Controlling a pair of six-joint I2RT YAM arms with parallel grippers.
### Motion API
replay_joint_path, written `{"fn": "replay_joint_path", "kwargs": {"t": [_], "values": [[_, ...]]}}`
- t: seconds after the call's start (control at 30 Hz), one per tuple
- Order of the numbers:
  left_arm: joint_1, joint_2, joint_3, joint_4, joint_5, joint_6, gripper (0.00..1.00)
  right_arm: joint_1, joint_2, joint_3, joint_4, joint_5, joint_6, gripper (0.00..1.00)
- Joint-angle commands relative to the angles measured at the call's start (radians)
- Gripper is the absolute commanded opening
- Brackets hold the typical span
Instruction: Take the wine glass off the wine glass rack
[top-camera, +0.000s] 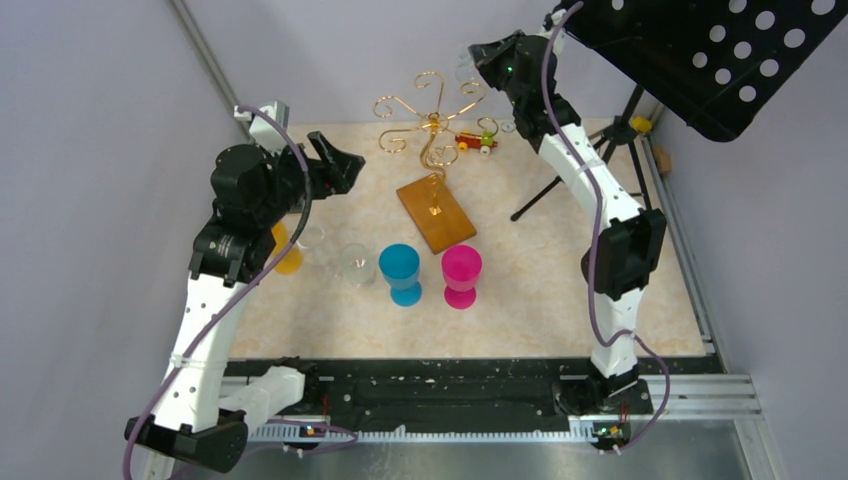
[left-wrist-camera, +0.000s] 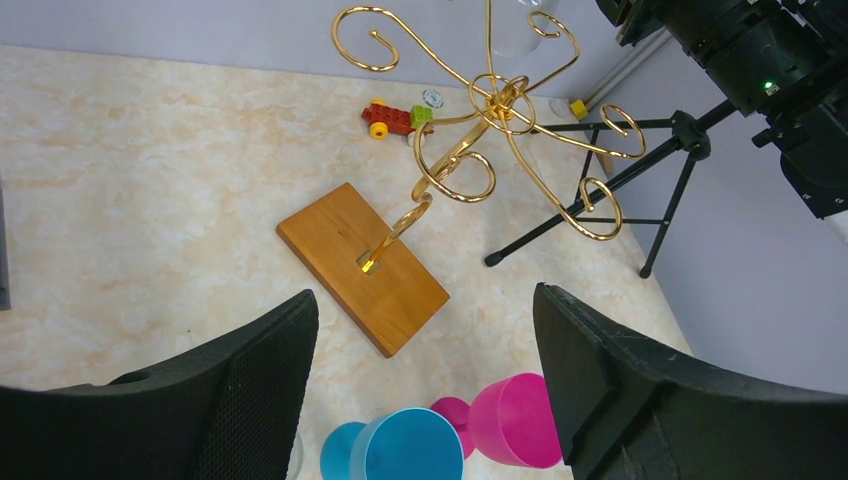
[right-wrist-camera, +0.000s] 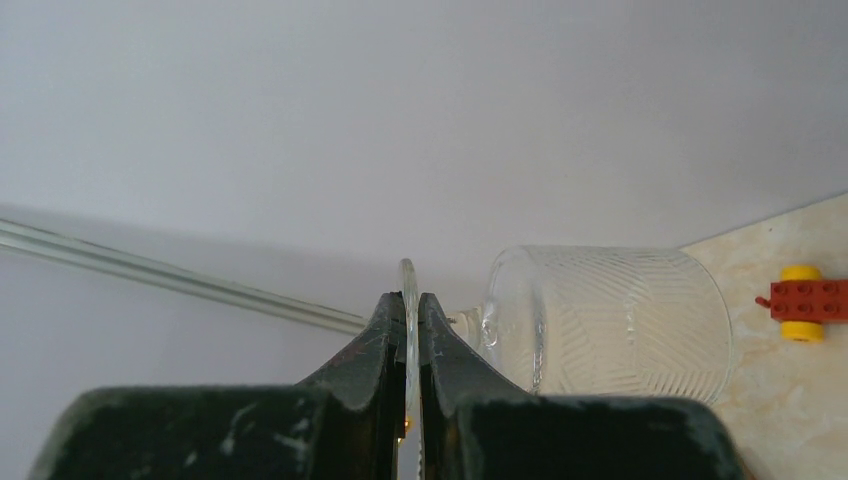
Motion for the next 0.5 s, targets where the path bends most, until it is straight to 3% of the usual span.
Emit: {"fn": "replay_joint_path", "kwargs": {"t": [0.0,0.27,0.47], "values": [[0.005,-0.019,0.005,0.017,0.023,0.002,0.82,-0.018,-0.054,0.077,0.148,-0.002,-0.030,0.00],[0.005,-0.018,0.003,0.017,0.035,0.001,0.82,-0.017,-0.111,0.015,0.183,-0.013,-0.039,0.00],[0.005,-0.011,0.003,0.024,0.049,-0.007,0.82,-0.018,-0.119,0.057,0.170,-0.036,-0.067,0.00]]}}
